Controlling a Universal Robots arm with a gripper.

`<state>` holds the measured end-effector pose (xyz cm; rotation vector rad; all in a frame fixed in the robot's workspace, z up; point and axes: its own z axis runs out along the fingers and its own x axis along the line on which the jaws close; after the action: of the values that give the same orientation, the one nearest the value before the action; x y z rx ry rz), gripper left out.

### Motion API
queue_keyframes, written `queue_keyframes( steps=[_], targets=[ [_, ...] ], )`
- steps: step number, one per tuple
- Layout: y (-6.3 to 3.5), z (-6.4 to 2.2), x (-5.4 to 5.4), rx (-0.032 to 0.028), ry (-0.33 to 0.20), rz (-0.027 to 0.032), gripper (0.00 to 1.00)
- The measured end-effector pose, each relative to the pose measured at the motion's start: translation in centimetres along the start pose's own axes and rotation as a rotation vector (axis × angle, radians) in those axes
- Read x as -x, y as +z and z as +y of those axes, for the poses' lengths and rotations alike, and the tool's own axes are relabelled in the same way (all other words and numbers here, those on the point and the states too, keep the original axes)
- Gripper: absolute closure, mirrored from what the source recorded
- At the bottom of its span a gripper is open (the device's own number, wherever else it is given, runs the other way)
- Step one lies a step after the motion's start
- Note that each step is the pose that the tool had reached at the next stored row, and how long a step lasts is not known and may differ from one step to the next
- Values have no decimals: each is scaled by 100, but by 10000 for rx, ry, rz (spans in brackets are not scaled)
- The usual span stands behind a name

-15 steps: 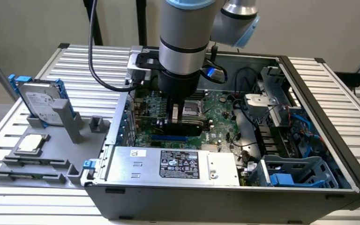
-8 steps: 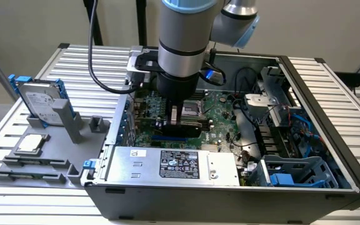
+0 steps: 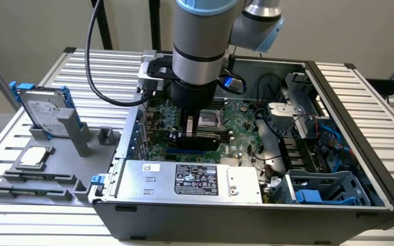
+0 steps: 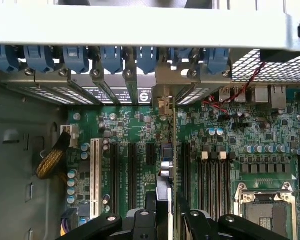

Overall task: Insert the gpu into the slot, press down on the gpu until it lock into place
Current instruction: 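Insert the gpu into the slot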

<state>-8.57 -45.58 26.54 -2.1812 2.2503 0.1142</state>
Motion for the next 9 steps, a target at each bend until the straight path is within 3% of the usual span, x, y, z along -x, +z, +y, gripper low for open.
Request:
queue_keyframes(
  steps=[9],
  targets=[
    [16,17,4,2,-17,2,74]
  ],
)
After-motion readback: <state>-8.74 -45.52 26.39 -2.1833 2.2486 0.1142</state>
